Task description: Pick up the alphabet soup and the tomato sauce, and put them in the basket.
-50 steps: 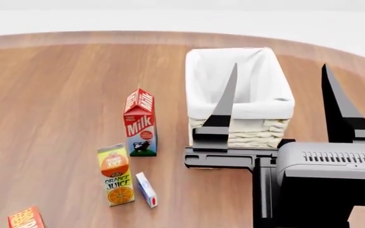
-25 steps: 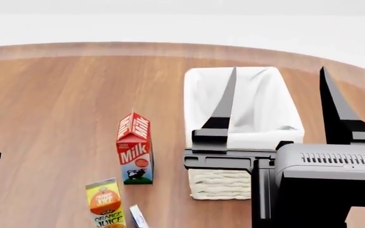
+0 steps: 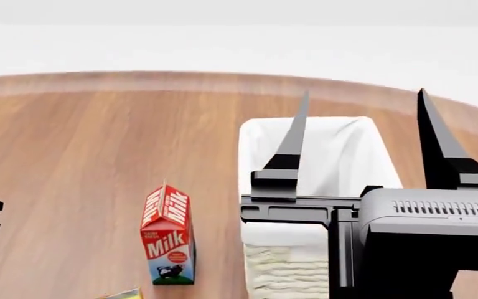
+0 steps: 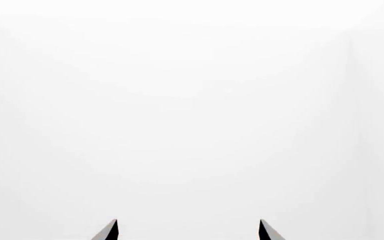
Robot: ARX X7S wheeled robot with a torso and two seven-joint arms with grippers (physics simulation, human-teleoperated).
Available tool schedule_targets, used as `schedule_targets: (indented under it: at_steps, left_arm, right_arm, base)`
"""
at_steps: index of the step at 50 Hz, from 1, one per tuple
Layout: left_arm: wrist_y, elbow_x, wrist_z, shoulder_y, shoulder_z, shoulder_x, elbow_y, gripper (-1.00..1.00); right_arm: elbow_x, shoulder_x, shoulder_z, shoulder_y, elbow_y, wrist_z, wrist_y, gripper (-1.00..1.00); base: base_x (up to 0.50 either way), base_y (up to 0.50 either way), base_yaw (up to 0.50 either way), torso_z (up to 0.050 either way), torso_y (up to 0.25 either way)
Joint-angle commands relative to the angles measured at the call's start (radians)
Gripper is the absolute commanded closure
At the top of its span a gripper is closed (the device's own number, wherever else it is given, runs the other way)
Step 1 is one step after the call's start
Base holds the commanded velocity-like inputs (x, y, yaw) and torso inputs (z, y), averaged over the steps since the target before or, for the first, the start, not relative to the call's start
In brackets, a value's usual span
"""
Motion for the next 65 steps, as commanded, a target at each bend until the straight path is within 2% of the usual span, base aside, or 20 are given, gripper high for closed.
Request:
schedule_targets:
  at_steps: [1, 25, 31, 33, 36, 37, 39, 41, 43, 44, 49, 54, 55, 59, 65]
  left_arm:
    - [0.003, -0.008, -0.011, 0.003, 0.004, -0.006, -0.003, -1.0]
    - [0.006, -0.041, -0.04, 0.017, 0.0, -0.024, -0.007, -1.0]
    - [-0.006, -0.032, -0.037, 0.012, 0.005, -0.028, -0.002, -1.0]
    - [-0.017, -0.023, -0.031, 0.005, 0.006, -0.03, 0.003, -1.0]
    - [-0.018, -0.01, -0.029, 0.002, 0.016, -0.025, 0.0, -1.0]
    - [-0.023, 0.003, -0.027, 0.002, 0.03, -0.027, 0.004, -1.0]
    - [-0.027, 0.004, -0.017, -0.004, 0.018, -0.017, 0.003, -1.0]
    - [-0.025, 0.012, -0.019, -0.002, 0.029, -0.017, -0.004, -1.0]
    - [-0.028, 0.015, -0.02, -0.002, 0.04, -0.015, -0.005, -1.0]
    - [-0.032, 0.013, -0.019, -0.004, 0.039, -0.013, -0.005, -1.0]
    - [-0.056, 0.04, -0.001, -0.027, 0.05, -0.01, 0.0, -1.0]
    - [-0.08, 0.06, 0.014, -0.048, 0.066, -0.002, 0.005, -1.0]
    - [-0.076, 0.059, 0.016, -0.046, 0.06, 0.003, 0.005, -1.0]
    - [-0.077, 0.066, 0.016, -0.04, 0.07, 0.0, 0.004, -1.0]
    - [-0.086, 0.112, 0.065, -0.059, 0.066, 0.031, 0.007, -1.0]
  right_arm:
    - [0.005, 0.004, -0.004, -0.002, 0.009, 0.005, -0.008, -1.0]
    - [0.008, 0.015, -0.021, -0.009, 0.002, 0.023, -0.001, -1.0]
    - [0.213, -0.015, 0.09, 0.074, -0.088, 0.017, 0.317, -1.0]
    - [0.315, -0.014, 0.143, 0.159, -0.139, 0.013, 0.525, -1.0]
    - [0.482, -0.068, 0.284, 0.292, -0.222, 0.011, 0.85, -1.0]
    - [0.598, -0.071, 0.346, 0.315, -0.217, 0.062, 0.936, -1.0]
    - [0.898, 0.011, 0.402, 0.338, -0.084, 0.329, 0.936, -1.0]
    - [1.198, 0.076, 0.363, 0.361, 0.006, 0.629, 0.93, -1.0]
    - [1.498, 0.134, 0.275, 0.344, 0.111, 0.867, 0.872, -1.0]
    - [1.621, 0.157, 0.238, 0.345, 0.134, 0.927, 0.845, -1.0]
    - [1.816, 0.254, 0.091, 0.369, 0.182, 1.098, 0.752, -1.0]
    - [1.937, 0.298, -0.024, 0.339, 0.164, 1.203, 0.671, -1.0]
    - [1.992, 0.337, -0.095, 0.335, 0.171, 1.257, 0.605, -1.0]
    - [2.024, 0.384, -0.147, 0.281, 0.131, 1.254, 0.526, -1.0]
    - [2.061, 0.463, -0.235, 0.287, 0.07, 1.254, 0.391, -1.0]
  base:
    - [0.28, 0.0, 0.0, 0.0, 0.0]
    - [0.21, 0.0, 0.0, 0.0, 0.0]
    - [0.0, 0.0, 0.0, 0.0, 0.0]
    - [0.0, 0.0, 0.0, 0.0, 0.0]
    - [0.0, 0.0, 0.0, 0.0, 0.0]
    - [0.0, 0.0, 0.0, 0.0, 0.0]
    - [0.0, 0.0, 0.0, 0.0, 0.0]
    - [0.0, 0.0, 0.0, 0.0, 0.0]
    - [0.0, 0.0, 0.0, 0.0, 0.0]
    - [0.0, 0.0, 0.0, 0.0, 0.0]
    - [0.0, 0.0, 0.0, 0.0, 0.0]
    - [0.0, 0.0, 0.0, 0.0, 0.0]
    - [0.0, 0.0, 0.0, 0.0, 0.0]
    - [0.0, 0.0, 0.0, 0.0, 0.0]
    - [0.0, 0.0, 0.0, 0.0, 0.0]
